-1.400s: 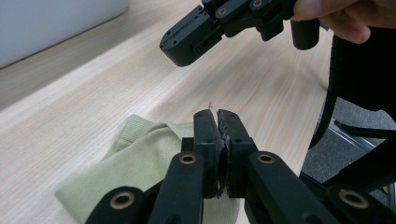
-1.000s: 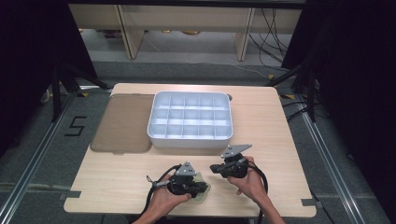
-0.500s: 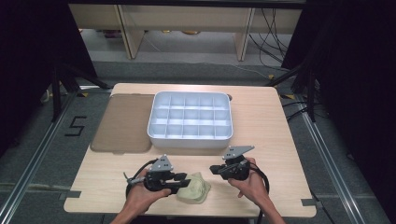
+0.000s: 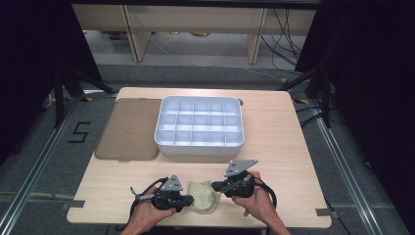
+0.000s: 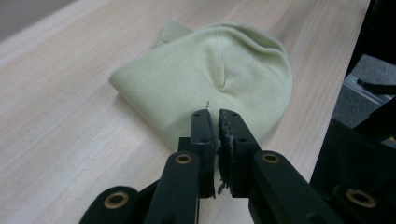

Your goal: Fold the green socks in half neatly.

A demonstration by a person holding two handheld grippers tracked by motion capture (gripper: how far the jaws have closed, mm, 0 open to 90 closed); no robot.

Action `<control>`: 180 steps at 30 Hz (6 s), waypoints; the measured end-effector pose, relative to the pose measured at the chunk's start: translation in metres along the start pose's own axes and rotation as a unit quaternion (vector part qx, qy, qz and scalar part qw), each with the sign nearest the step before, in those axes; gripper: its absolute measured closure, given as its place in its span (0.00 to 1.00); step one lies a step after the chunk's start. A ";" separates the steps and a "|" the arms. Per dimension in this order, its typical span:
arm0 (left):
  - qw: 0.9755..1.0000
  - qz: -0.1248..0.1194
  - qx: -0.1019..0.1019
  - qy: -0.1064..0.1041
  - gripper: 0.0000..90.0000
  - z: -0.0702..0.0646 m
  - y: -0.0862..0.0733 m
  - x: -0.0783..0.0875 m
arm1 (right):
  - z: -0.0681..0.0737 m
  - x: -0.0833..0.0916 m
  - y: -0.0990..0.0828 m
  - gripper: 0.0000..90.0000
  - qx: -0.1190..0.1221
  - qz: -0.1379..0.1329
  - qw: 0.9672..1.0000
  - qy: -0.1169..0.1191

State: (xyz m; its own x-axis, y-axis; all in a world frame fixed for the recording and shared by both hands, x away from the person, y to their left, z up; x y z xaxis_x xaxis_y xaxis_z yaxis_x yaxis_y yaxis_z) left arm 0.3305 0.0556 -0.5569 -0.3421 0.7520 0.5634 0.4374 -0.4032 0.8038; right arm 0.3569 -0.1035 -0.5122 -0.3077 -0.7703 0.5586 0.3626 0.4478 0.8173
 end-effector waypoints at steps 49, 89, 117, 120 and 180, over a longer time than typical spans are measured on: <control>0.999 -0.017 0.010 0.045 0.94 0.022 0.015 -0.012 | 0.005 -0.025 -0.027 1.00 0.024 0.072 0.997 -0.010; 0.990 0.007 0.137 0.009 0.81 0.001 -0.008 0.007 | 0.008 -0.029 -0.030 1.00 0.028 0.076 0.997 -0.006; 0.991 -0.032 0.130 0.016 0.94 -0.003 0.003 0.016 | 0.041 -0.044 -0.017 1.00 0.045 0.053 0.996 0.054; 0.992 -0.033 0.122 0.017 0.94 -0.005 0.004 0.016 | 0.041 -0.051 -0.024 1.00 0.043 0.067 0.996 0.048; 0.997 -0.049 0.061 0.026 0.94 -0.015 0.020 0.022 | 0.001 -0.025 -0.029 1.00 0.025 0.057 0.998 -0.004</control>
State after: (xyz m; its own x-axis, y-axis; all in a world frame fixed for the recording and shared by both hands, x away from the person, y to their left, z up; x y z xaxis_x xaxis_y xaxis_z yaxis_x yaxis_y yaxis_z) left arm 0.3193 0.0560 -0.5260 -0.4283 0.7557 0.4955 0.4972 -0.2608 0.8275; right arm 0.3531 -0.0973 -0.5498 -0.2745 -0.7091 0.6494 0.3512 0.5548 0.7543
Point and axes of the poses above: each handheld gripper's, and its own axes: x roughly backward along the jaws, y roughly out of its top, z roughly to its left, the point moved 7 cm from there along -x, roughly forward along the jaws, and after that the axes turned 9 degrees about -z, right-handed, at the moved point
